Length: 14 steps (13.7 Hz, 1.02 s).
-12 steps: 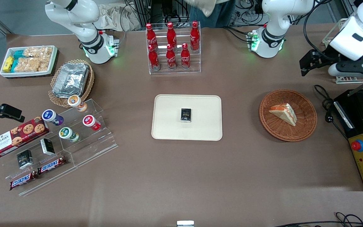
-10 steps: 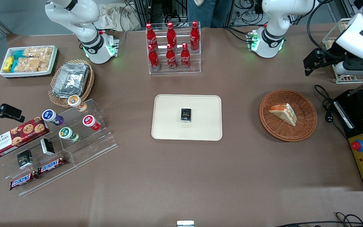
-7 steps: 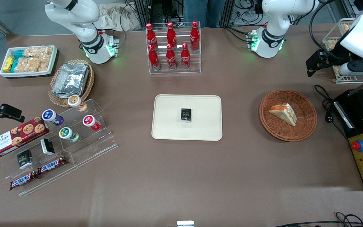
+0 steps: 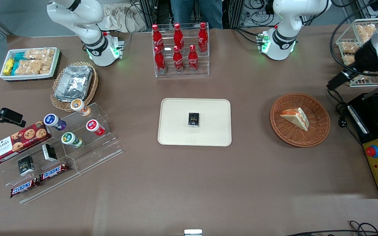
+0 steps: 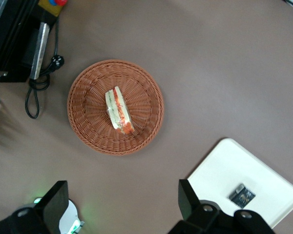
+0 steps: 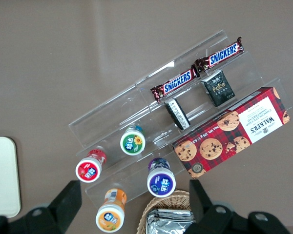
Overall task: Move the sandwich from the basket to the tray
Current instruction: 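Move the left gripper over the wicker basket above the wrapped sandwich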
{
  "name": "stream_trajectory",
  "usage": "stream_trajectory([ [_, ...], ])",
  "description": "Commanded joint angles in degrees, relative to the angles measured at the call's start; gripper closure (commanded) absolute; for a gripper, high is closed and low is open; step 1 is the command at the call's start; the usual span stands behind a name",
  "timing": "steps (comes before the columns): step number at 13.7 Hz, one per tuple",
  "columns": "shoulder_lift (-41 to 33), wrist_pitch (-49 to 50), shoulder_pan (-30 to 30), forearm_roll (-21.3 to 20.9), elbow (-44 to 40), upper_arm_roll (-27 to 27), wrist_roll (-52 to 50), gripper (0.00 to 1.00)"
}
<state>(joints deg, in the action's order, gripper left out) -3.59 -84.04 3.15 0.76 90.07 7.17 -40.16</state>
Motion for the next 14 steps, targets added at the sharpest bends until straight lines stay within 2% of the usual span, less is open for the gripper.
stream_trajectory([
  [1, -5.3, -4.2, 2.2, 1.1, 9.2, 0.4, -2.3, 0.0],
  [4, -7.3, -10.5, 3.4, 1.1, 19.6, 0.5, -3.7, 0.0],
  [8, -6.0, -23.9, 3.2, 0.7, 32.7, 0.9, -11.7, 0.0],
  [12, 3.4, -34.6, 1.7, -0.1, 36.7, 1.3, -18.6, 0.0],
  [14, 5.5, -42.4, 1.6, -1.5, 39.9, 1.3, -21.4, 0.0],
])
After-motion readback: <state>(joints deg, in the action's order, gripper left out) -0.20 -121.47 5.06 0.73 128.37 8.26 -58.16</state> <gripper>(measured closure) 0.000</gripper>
